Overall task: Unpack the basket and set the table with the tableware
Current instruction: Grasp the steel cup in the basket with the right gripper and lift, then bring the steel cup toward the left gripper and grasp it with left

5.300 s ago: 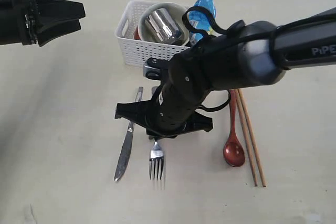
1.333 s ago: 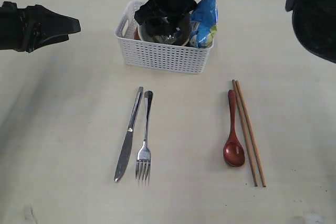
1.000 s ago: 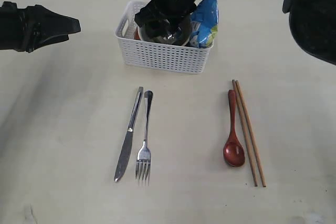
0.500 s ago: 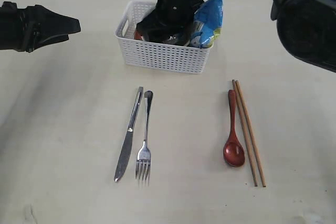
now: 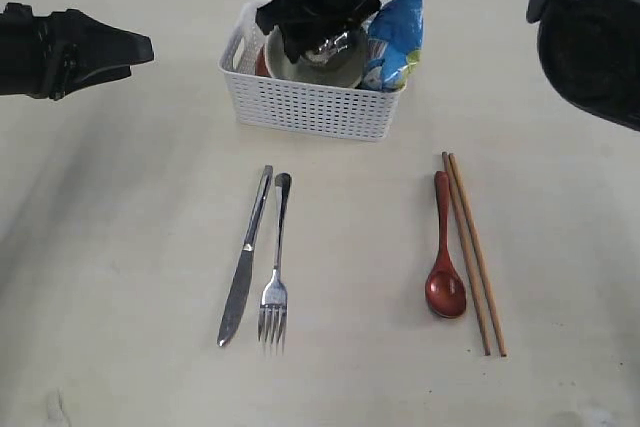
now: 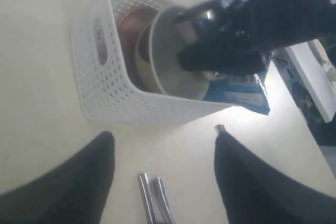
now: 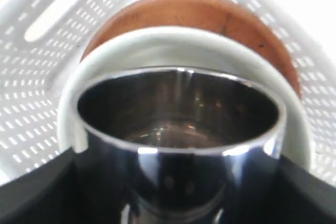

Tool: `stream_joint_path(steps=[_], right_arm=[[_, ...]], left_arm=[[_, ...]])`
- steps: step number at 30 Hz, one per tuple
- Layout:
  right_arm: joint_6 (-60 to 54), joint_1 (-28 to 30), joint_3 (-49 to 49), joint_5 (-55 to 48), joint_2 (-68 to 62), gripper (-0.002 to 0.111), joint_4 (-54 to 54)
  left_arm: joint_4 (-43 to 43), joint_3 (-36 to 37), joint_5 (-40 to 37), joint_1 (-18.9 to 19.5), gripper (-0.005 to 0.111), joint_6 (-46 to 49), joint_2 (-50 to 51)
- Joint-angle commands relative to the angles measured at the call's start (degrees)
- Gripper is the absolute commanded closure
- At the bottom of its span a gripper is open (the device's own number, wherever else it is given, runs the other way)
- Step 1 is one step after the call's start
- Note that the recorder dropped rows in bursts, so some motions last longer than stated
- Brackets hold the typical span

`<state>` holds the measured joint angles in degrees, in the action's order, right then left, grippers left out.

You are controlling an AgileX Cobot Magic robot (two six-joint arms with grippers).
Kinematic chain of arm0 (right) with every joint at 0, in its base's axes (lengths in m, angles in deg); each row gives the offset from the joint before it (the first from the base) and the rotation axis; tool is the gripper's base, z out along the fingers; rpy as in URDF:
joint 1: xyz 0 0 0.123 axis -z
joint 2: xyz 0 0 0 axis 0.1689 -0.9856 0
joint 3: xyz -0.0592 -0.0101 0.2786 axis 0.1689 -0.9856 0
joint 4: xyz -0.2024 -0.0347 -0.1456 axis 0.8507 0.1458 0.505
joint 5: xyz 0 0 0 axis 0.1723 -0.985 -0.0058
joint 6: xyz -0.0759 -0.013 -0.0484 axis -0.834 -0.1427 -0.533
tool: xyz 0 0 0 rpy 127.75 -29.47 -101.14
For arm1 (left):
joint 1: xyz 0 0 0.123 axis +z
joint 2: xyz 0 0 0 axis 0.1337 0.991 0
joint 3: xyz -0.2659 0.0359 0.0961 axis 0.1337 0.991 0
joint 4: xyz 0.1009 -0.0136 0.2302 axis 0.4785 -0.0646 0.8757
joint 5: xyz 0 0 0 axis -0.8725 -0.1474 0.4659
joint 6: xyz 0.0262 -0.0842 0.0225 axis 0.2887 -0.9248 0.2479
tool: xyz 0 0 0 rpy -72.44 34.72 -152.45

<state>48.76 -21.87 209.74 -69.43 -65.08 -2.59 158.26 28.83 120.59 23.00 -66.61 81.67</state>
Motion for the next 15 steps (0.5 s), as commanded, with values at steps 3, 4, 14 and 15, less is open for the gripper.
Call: stream_joint_path(steps=[3, 4, 14, 15], right_arm=[[-2.37, -0.27, 0.75, 0.84, 10.85, 0.109, 0.56], [-3.76, -0.73, 0.75, 0.84, 12.56, 0.109, -0.59], [-6.89, -9.17, -19.39, 24.60, 26.04, 0.109, -2.43], [-7.30, -9.17, -23.91, 28.68, 28.22, 0.109, -2.43]], left_arm=[[0.05, -0.31, 0.23, 0.16, 0.053, 3.28, -0.30], [0.05, -0.31, 0.92, 0.16, 0.053, 4.41, -0.30], [-0.40, -0.31, 7.90, 0.16, 0.053, 8.26, -0.30], [-0.40, -0.31, 7.90, 0.16, 0.053, 8.54, -0.30]])
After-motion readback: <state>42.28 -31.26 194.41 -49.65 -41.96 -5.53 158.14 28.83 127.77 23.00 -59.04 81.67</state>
